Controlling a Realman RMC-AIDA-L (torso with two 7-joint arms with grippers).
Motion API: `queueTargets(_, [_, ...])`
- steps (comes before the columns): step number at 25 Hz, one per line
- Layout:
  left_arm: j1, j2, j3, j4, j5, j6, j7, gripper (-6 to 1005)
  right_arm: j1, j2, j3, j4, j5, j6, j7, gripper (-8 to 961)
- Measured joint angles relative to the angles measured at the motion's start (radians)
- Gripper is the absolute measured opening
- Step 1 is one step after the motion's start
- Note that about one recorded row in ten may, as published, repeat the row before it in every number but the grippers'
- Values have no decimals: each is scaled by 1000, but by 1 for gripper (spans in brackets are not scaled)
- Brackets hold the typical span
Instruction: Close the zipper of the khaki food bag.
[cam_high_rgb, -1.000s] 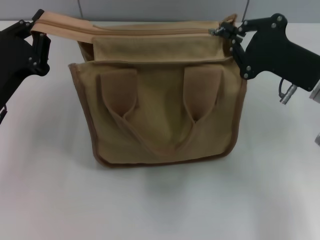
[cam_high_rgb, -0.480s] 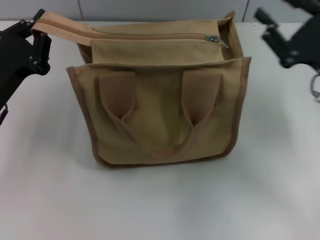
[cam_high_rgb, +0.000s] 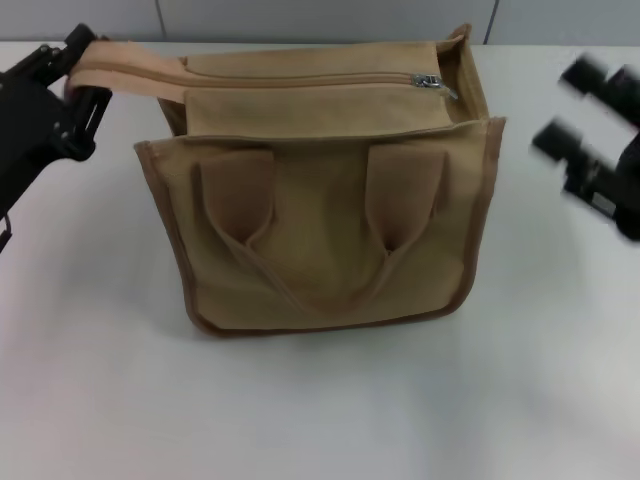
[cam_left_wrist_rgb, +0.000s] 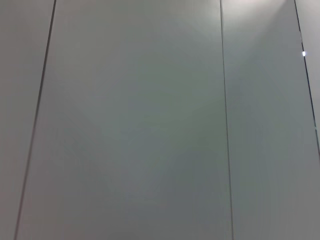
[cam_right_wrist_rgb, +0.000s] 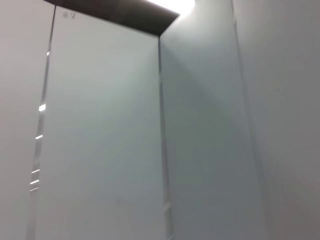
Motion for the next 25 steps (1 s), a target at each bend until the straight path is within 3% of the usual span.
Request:
queueTargets(3, [36,7,35,57,2,2,-98,108,10,-16,18,2,-141,-12,65,681])
queueTargets(8, [104,31,58,147,3,28,-253,253,25,-19,59,22,-235,-7,79,681])
queueTargets(12, [138,47,96,193,2,24,-310,432,38,-19,111,42,-292,-2,78,681])
queueTargets(13, [195,71,189,261,6,15,-351,477,42,-18,121,44,-304,2,78,681])
queueTargets(15, [208,77,210,278,11,16,-361,621,51,-17,126,44,-333,8,78,681])
queueTargets(16, [234,94,245,314,54,42,-397,693,56,-17,126,45,-348,9,79,681])
queueTargets(20, [244,110,245,320,114,127,-414,783,69,-14,127,46,-398,9,80,681])
queueTargets(25, [248,99,190,324,116,156,-404,805,70,-10,127,46,-408,18,79,680])
